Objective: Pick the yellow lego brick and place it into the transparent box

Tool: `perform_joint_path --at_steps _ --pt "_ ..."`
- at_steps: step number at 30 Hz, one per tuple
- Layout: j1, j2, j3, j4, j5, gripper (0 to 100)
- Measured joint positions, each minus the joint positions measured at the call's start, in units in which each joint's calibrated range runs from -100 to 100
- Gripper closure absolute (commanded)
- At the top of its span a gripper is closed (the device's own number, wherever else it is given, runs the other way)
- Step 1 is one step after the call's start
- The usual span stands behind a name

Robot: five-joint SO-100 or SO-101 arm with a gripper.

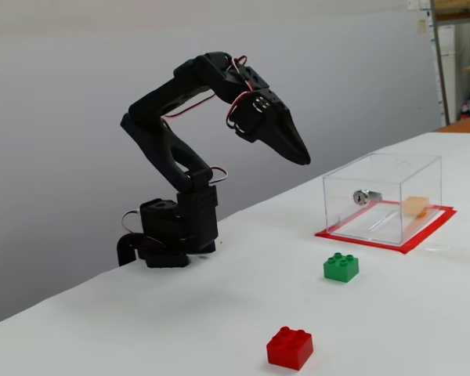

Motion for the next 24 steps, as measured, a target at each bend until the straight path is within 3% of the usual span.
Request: perform_joint_path --at_steps 11,24 --pt "7.8 -10.3 18.1 0.0 0.0 98" --pt "7.7 -23.3 34.4 -0.1 -0.1 98"
